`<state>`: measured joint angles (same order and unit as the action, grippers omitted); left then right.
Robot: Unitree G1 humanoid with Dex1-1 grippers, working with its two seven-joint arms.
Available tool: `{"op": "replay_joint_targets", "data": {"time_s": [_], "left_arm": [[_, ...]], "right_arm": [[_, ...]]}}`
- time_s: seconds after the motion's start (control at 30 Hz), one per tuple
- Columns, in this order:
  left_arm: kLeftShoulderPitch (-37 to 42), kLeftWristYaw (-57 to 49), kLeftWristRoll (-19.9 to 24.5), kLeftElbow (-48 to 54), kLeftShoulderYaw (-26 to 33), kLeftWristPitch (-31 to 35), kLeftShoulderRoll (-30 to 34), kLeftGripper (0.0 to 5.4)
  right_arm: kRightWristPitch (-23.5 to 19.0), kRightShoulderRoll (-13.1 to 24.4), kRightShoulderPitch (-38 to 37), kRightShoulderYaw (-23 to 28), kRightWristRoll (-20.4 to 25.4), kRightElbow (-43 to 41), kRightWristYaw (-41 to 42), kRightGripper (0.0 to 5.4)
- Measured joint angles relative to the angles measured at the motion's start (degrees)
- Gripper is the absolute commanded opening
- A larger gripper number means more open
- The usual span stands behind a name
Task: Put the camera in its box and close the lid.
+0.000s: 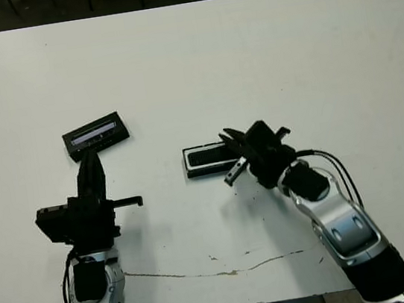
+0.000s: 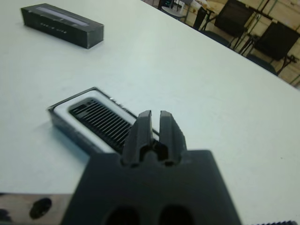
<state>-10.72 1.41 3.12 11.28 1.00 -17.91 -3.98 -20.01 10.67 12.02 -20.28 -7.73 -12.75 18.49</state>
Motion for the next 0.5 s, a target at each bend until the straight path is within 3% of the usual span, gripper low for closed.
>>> {"op": "replay_joint_targets", "data": {"time_s": [0.3,0.5], "left_arm": [[-0.37,0.11,0.17,0.3,-0.15,-0.07,-0.09,0.0],[-0.37,-0.02,0.15,0.88,-0.18,0.07,-0.1,0.0]], "right_arm": [[0.54,1.21,-1.29,-1.39,-4.25,0.6,-0.15,0.01],[-2.04,1.14,-0.91,-0.49,-4.09,0.96,0.32,0.01]]}}
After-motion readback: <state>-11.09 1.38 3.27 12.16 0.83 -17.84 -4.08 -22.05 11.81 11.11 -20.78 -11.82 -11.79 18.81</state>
